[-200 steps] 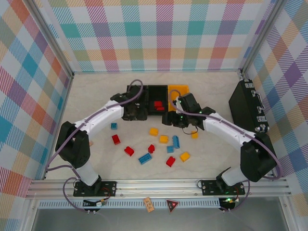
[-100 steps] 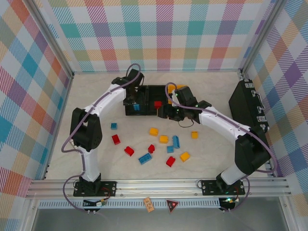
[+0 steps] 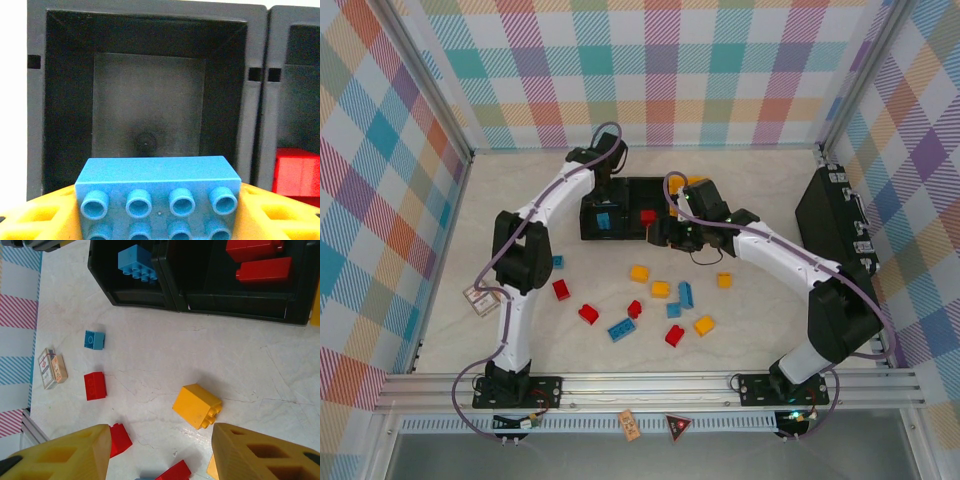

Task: Sort the legos into containers by color
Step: Place the lego in the container.

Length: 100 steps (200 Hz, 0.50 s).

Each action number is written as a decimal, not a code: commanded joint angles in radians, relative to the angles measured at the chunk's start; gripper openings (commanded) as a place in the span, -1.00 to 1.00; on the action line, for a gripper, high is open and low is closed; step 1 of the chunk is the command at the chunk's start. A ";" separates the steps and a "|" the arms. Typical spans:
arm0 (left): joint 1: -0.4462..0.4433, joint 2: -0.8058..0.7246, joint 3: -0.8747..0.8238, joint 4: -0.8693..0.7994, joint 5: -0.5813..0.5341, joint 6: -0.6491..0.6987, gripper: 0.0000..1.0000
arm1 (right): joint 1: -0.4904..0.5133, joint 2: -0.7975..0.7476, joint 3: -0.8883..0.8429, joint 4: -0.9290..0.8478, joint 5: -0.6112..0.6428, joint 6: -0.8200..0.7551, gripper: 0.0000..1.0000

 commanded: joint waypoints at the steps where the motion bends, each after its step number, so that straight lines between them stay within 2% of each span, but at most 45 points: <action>1: 0.013 0.026 0.043 -0.054 -0.033 -0.016 0.21 | 0.005 -0.022 -0.014 -0.001 0.000 0.008 0.12; 32: 0.015 0.052 0.069 -0.067 -0.035 -0.020 0.25 | 0.005 -0.031 -0.029 0.007 0.003 0.014 0.12; 100: 0.013 0.034 0.068 -0.067 -0.017 -0.023 0.47 | 0.005 -0.043 -0.044 0.012 0.014 0.014 0.13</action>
